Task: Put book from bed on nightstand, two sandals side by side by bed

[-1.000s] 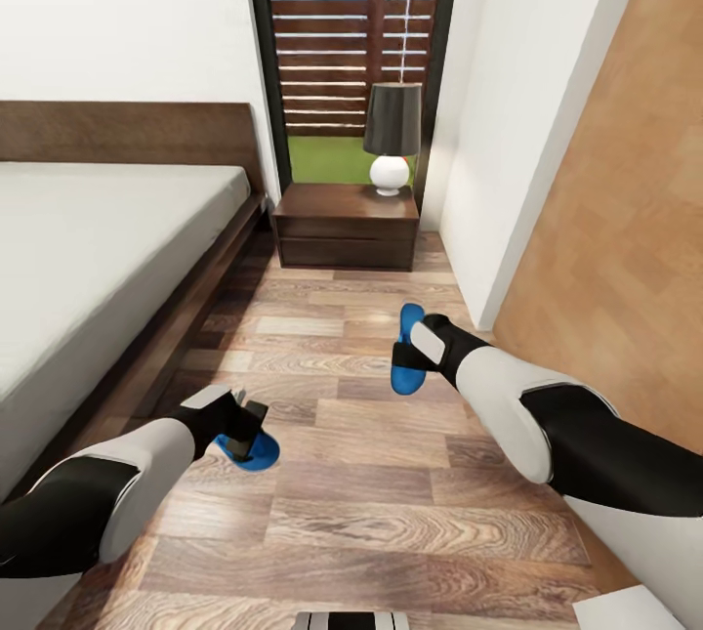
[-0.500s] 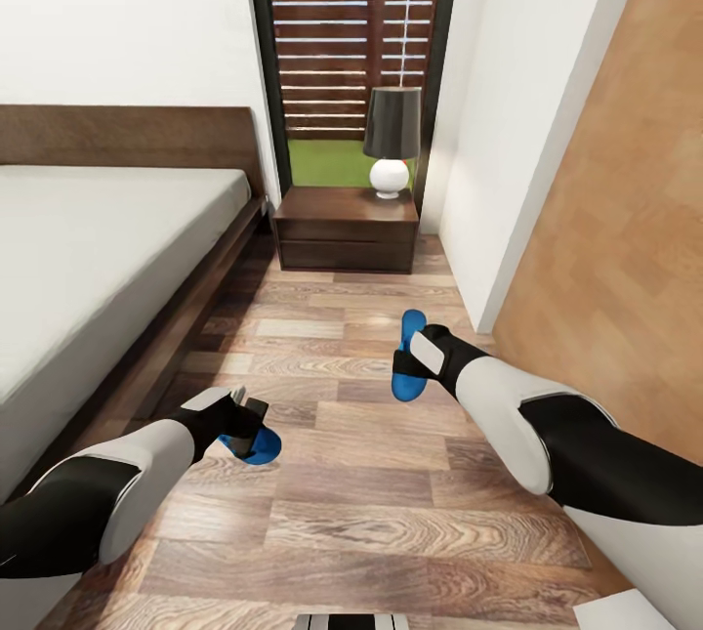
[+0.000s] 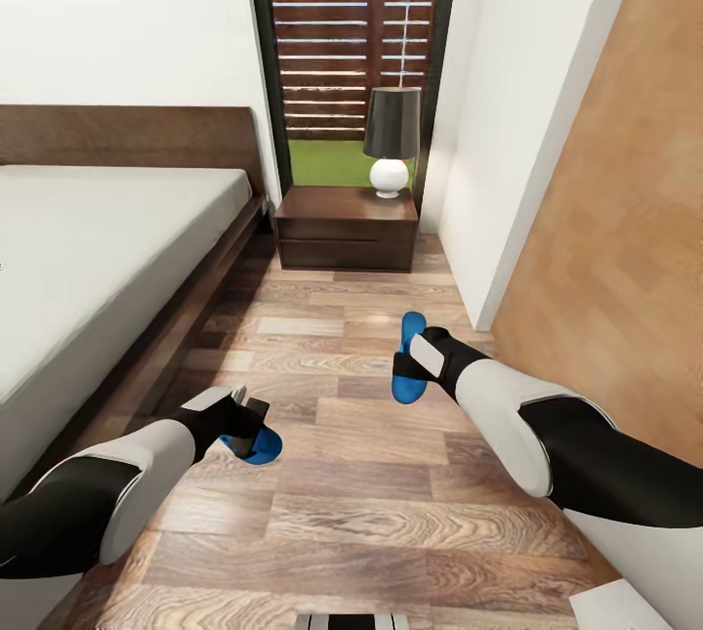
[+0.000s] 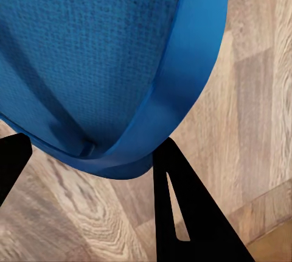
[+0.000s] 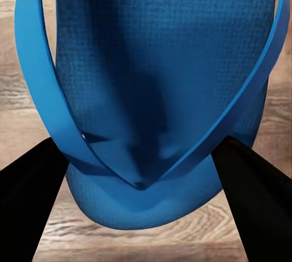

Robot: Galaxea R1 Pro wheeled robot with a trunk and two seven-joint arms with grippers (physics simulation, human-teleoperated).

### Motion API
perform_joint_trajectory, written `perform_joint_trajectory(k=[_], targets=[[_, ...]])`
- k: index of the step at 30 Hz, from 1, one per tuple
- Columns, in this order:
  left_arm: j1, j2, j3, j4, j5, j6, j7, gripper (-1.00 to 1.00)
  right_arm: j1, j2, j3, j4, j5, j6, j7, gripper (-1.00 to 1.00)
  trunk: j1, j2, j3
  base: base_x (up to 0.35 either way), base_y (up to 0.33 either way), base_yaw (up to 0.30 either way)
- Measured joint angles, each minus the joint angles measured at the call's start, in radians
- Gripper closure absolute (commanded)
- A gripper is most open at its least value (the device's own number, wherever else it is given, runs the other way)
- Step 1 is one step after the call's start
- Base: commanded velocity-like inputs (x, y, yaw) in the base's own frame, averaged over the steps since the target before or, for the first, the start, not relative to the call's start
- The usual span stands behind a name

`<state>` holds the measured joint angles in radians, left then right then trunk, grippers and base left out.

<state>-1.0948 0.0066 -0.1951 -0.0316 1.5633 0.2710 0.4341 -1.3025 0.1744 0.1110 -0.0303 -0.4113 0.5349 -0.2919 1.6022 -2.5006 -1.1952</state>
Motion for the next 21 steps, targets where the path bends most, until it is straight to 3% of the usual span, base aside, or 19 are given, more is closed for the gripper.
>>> perform_joint_trajectory(k=[10, 21], targets=[[0.000, -0.001, 0.000, 0.001, -0.002, 0.000, 0.001, 1.00, 0.000, 0.000, -0.001, 0.000, 0.000, 0.000, 0.000, 1.00, 0.000, 0.000, 0.000, -0.169, 0.000, 0.153], [0.000, -0.006, -0.001, 0.001, -0.019, 0.001, 0.002, 1.00, 0.000, 0.000, -0.001, 0.000, 0.000, 0.000, 0.000, 1.00, 0.000, 0.000, 0.000, -0.067, 0.000, 0.024]])
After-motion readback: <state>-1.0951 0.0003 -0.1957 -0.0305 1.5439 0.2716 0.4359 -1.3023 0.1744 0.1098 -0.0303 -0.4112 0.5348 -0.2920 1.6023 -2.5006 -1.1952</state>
